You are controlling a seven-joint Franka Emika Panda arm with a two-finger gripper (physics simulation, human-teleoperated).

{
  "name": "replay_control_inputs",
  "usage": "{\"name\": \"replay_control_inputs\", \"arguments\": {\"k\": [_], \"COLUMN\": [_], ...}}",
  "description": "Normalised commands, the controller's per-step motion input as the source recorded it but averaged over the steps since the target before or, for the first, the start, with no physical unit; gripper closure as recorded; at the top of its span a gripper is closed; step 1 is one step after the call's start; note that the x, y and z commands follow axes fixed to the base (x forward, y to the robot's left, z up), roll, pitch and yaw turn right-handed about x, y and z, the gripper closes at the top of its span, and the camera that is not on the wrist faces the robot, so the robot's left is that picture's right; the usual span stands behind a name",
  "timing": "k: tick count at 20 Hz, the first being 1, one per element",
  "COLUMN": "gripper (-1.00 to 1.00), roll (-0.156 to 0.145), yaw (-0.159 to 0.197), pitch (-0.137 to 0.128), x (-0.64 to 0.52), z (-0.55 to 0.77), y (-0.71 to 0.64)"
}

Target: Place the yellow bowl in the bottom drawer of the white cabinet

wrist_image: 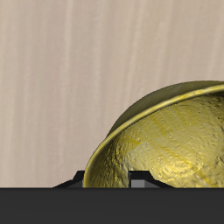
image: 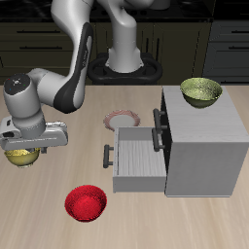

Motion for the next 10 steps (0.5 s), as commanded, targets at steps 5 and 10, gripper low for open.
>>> {"name": "replay_control_inputs", "arguments": {"k": [5, 10], "gripper": [1.00, 1.00], "roll": [0.014, 0.030], "yaw": [0.009, -0.014], "pitch": [-0.011, -0.042], "x": [0.03, 0.01], "z": [0.11, 0.26], "y": [0.07, 0.25]}}
